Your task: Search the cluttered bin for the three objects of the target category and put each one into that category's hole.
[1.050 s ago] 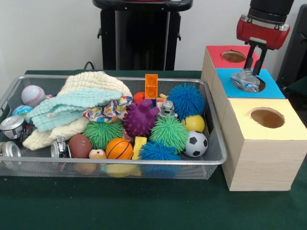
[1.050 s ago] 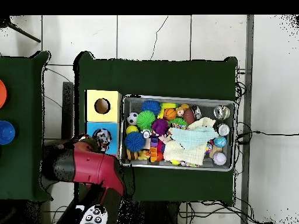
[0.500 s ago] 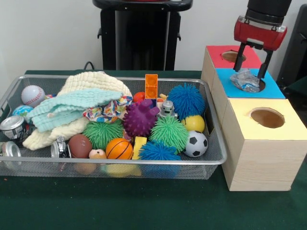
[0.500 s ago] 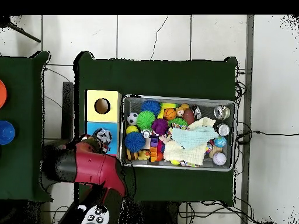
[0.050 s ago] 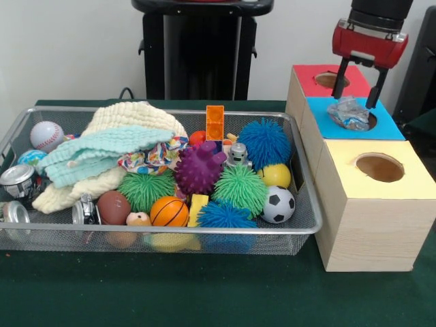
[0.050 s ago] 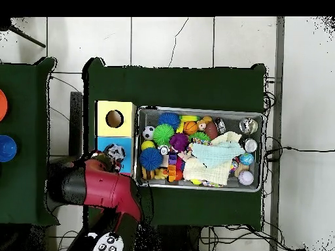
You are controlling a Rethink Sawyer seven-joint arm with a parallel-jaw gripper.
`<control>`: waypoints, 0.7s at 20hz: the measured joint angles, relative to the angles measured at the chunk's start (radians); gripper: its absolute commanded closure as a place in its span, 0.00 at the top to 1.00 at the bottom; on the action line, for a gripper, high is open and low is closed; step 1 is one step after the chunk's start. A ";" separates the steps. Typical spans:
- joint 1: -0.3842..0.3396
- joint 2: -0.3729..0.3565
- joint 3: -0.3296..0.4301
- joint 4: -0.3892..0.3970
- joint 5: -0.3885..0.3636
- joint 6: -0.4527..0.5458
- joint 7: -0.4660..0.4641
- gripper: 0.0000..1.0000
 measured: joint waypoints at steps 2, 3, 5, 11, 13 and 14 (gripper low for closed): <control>-0.003 -0.019 -0.006 -0.001 0.000 0.037 0.000 1.00; -0.005 -0.029 -0.009 -0.002 0.000 0.059 0.000 1.00; -0.009 -0.044 -0.013 -0.005 0.000 0.097 0.000 1.00; -0.020 -0.085 -0.033 -0.020 -0.001 0.203 0.000 1.00; -0.023 -0.090 -0.034 -0.021 -0.001 0.205 0.000 1.00; -0.024 -0.090 -0.034 -0.021 -0.001 0.205 0.000 1.00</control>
